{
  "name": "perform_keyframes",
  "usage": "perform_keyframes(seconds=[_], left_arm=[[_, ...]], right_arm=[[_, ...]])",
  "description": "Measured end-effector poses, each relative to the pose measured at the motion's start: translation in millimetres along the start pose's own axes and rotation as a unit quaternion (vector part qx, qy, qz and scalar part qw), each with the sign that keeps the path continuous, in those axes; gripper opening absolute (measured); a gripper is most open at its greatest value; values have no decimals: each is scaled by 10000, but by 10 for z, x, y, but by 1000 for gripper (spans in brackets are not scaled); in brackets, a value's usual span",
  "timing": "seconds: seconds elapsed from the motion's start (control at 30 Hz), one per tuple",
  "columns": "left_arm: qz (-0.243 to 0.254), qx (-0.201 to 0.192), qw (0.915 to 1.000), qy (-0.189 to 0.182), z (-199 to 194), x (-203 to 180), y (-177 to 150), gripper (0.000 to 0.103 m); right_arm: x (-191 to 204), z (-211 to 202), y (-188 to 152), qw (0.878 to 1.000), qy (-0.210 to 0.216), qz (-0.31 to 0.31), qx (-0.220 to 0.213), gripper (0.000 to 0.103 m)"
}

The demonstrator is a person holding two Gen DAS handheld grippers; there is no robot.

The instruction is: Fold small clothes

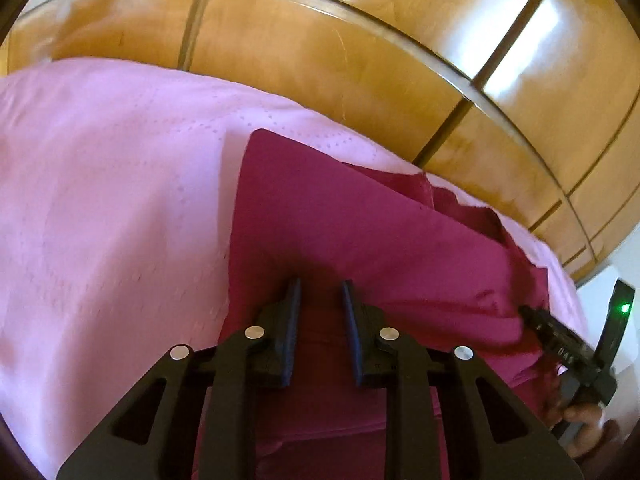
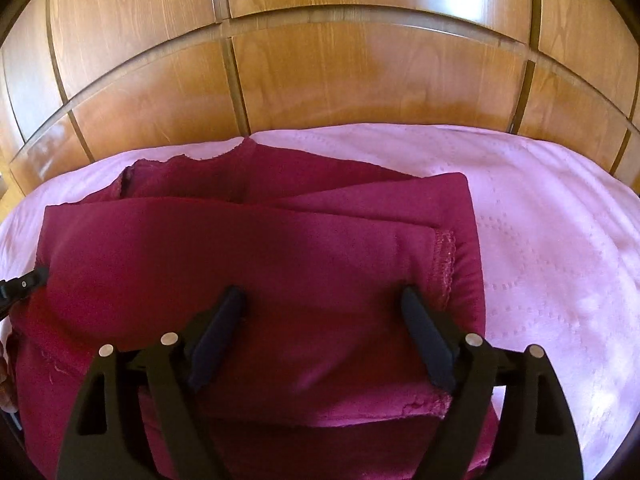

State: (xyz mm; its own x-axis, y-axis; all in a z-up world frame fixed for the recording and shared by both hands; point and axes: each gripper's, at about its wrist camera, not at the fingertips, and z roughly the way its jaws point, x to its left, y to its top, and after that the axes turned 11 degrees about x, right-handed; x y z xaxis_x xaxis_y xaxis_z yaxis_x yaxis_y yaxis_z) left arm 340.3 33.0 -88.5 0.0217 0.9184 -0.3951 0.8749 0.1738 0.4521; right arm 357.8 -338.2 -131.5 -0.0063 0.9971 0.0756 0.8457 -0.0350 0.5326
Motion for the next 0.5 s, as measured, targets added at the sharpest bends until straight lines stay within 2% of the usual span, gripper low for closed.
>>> perform_keyframes(seconds=[0.1, 0.2, 0.27, 0.33, 0.37, 0.43, 0.47, 0.5], left_arm=[[208, 22, 9994, 271, -17, -81, 1, 21], [391, 77, 9968, 692, -162, -227, -61, 23], [503, 11, 9947, 893, -286, -305, -162, 39], [618, -164, 9940, 885, -449, -367, -328, 53], [698, -190, 9929, 944, -475, -387, -380, 56], [926, -140, 9861, 1369, -423, -403, -482, 56], [907, 16, 9851, 1463, -342, -363, -500, 57], [736, 235, 9876, 1367, -232, -251, -510, 59]], right_arm=[[-14, 2, -4, 10000, 43, 14, -14, 83], [-11, -44, -7, 10000, 6, -2, -22, 84], [-1, -76, -1, 10000, -77, -8, -5, 85], [43, -149, 15, 9996, -267, -63, 94, 92], [69, -216, -1, 9994, -301, -85, 129, 94], [111, -335, -106, 9997, -195, -109, 109, 96], [124, -349, -167, 9996, -200, -141, 146, 96], [146, -338, -222, 9993, -266, -189, 195, 96]])
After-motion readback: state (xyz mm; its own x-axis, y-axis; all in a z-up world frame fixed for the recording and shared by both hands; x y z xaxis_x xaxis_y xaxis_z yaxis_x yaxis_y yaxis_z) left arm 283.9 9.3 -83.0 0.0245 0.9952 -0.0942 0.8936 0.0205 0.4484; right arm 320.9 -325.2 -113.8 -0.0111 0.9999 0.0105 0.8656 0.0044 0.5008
